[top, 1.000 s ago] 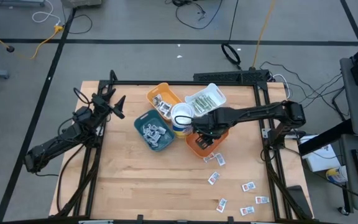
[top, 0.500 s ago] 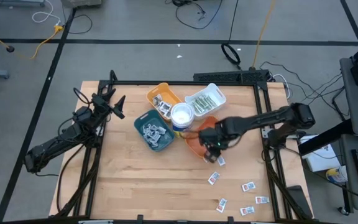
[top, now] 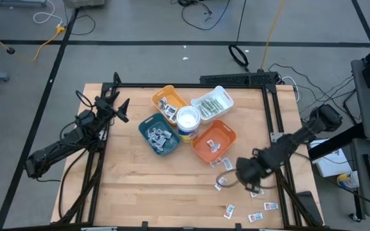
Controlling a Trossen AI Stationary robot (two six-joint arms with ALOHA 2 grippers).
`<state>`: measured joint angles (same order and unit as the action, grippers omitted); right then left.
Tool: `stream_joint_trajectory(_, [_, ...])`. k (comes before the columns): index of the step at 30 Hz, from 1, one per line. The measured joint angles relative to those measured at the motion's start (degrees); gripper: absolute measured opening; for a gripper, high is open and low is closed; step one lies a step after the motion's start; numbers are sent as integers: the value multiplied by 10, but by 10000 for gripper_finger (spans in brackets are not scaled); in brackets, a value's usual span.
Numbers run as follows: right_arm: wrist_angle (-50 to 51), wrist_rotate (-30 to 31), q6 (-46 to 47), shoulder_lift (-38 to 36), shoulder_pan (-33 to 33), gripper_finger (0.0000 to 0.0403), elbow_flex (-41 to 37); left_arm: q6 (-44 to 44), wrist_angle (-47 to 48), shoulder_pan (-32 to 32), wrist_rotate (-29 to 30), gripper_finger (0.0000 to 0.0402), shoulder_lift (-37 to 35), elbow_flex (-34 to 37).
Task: Pick & Place First Aid Supplies
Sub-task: Put the orange pad into the orange bin
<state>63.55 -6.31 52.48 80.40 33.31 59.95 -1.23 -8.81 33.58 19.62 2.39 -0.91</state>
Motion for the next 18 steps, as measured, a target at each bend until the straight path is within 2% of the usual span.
stream_joint_trajectory(9, [-8, 0, 35, -13, 131, 172, -15, 0, 0, 0, 0, 308, 0, 0])
stream_joint_trajectory(13, [-27, 0, 67, 6, 152, 171, -15, 0, 0, 0, 0, 308, 0, 0])
stream_joint_trajectory(18, [-65, 3, 52, 47, 166, 171, -15, 0, 0, 0, 0, 308, 0, 0])
